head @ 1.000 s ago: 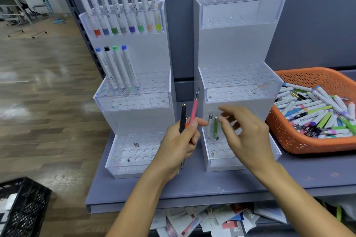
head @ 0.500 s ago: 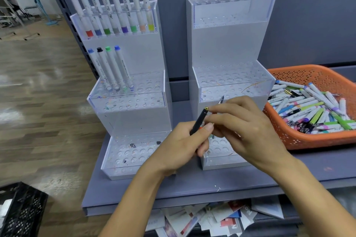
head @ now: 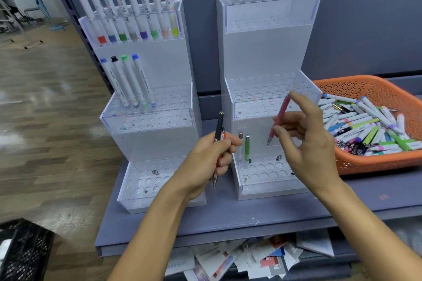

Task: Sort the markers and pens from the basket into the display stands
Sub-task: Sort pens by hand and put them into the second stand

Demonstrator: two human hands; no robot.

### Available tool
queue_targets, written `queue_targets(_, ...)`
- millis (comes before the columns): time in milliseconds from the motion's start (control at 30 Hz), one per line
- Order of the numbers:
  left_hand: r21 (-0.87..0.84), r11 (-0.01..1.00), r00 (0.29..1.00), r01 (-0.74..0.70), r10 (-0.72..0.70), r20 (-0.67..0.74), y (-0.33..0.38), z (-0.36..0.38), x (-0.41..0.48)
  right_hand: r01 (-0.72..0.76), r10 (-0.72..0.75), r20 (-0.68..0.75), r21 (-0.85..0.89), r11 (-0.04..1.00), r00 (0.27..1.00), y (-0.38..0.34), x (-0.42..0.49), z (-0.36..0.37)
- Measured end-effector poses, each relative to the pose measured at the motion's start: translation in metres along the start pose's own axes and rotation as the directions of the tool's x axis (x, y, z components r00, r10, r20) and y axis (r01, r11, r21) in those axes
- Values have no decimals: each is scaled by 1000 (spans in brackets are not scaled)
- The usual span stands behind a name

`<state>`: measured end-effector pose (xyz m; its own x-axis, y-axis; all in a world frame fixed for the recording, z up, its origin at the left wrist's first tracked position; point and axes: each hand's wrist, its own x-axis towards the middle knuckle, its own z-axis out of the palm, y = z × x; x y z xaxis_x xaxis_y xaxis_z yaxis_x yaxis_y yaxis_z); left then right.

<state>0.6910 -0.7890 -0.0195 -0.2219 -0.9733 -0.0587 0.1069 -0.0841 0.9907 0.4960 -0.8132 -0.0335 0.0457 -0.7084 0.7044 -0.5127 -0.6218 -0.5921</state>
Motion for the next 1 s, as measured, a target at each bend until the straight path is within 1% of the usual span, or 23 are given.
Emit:
queue_targets(100,67,996,999,-52,51,18,-2,1,-1,10,-10,-9,4,1000,1000,3,-3,8)
queue_targets(233,120,988,995,-99,96,34,-4,2,-1,81,-78,63,-45,996,995,8,-9,17)
queue_targets(300,129,988,996,-89,87,24,-4,1,-1,124,-112,105,-113,986,988,10,-12,20)
queue_targets(367,121,991,998,-64,63,17,-5,-1,-1,136,-111,144,-172,976,983,12,-14,23)
queue_targets(500,61,998,1000,4,-3,-13,-8,-2,-1,127,-88,195,-198,972,977,14,-12,25)
queue_targets(600,30,999,1000,21,-20,-18,-11,-3,1,121,-85,192,-186,975,978,14,-11,23)
queue_targets(700,73,997,999,-35,36,-18,-14,-3,3,103,-73,192,-152,983,979,14,-10,24)
queue_targets(833,59,994,995,-97,96,7,-14,-2,4,146,-92,234,-225,963,968,15,-11,27)
queue_targets(933,36,998,999,-49,49,2,-14,-4,4,118,-67,217,-233,965,974,16,-11,27)
queue_targets(1000,24,1000,1000,-6,6,-1,-14,-5,3,105,-75,151,-198,975,986,12,-11,25)
